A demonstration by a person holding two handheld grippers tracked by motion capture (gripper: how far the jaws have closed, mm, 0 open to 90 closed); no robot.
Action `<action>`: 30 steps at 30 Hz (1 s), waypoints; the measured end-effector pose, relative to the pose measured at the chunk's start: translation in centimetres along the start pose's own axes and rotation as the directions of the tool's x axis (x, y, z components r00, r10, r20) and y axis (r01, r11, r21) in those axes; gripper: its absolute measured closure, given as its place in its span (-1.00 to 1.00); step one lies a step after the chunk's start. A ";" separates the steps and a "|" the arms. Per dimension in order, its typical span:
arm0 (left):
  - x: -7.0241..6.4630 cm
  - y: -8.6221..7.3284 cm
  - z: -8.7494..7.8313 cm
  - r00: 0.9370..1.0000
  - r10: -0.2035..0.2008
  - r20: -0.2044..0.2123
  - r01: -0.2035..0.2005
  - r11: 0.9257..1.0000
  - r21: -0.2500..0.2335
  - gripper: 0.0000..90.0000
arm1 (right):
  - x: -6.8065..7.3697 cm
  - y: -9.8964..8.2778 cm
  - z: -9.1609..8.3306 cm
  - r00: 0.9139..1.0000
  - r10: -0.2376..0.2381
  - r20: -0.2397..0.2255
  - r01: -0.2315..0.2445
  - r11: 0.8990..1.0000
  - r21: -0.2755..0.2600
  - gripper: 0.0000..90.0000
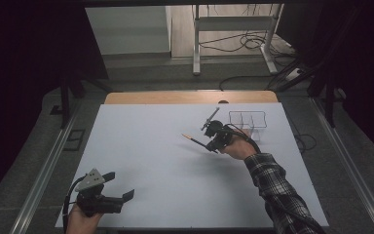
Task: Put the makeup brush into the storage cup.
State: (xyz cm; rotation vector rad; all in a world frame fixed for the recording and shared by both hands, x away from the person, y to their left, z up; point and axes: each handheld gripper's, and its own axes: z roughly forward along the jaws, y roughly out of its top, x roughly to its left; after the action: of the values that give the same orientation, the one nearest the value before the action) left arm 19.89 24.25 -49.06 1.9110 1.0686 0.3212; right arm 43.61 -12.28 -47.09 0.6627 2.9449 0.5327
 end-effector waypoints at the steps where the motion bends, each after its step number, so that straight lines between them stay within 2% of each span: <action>1: 0.0 0.0 0.0 1.000 -0.001 0.002 0.001 1.000 -0.001 -0.94 | 0.0 -0.2 -0.1 1.000 -0.003 0.003 0.003 1.000 -0.010 0.89; 14: -0.1 0.1 -0.1 1.000 -0.017 0.023 0.017 1.000 -0.019 -0.94 | 0.9 -2.2 -2.1 0.999 0.032 0.009 -0.030 0.992 -0.119 0.89; 30: -0.2 0.2 -0.3 0.997 -0.031 0.067 0.034 0.998 -0.045 -0.94 | 2.6 -4.5 -4.1 0.999 0.041 0.021 -0.035 0.972 -0.234 0.89</action>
State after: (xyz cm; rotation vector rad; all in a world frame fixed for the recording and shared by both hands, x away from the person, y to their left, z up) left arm 19.76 24.21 -48.67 1.8490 1.0395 0.2601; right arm 38.84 -16.34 -44.81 0.6935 2.7891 0.8509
